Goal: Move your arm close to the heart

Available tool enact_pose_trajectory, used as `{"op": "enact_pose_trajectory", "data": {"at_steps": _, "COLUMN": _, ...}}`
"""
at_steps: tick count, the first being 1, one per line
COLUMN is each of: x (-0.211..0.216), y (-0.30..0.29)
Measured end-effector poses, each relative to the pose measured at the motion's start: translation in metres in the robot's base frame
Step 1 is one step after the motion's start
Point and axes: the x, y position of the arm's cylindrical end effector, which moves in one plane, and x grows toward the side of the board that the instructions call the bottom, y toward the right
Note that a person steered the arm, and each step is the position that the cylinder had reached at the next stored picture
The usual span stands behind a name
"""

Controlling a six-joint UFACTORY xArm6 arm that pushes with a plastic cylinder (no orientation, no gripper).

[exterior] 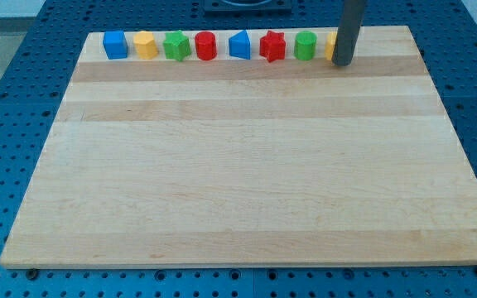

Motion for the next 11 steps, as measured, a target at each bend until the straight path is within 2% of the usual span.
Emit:
{"op": "enact_pose_trajectory", "data": {"at_steps": 1, "x": 0.000, "y": 0.000}}
{"op": "enact_pose_trajectory", "data": {"at_steps": 2, "x": 0.001, "y": 0.019}}
{"op": "enact_pose_trajectory", "data": {"at_steps": 3, "x": 0.014, "y": 0.067}}
{"op": "enact_pose_trajectory", "data": {"at_steps": 4, "x": 0.003, "y": 0.075}}
{"op": "enact_pose_trajectory", "data": {"at_steps": 6, "x": -0.063, "y": 0.075}}
{"op": "enact_pose_trajectory", "data": {"at_steps": 7, "x": -0.078, "y": 0.064}}
{"op": "enact_pose_trajectory", "data": {"at_steps": 9, "x": -0.074, "y": 0.032}}
{"op": "enact_pose_trajectory", "data": {"at_steps": 11, "x": -0.063, "y": 0.032}}
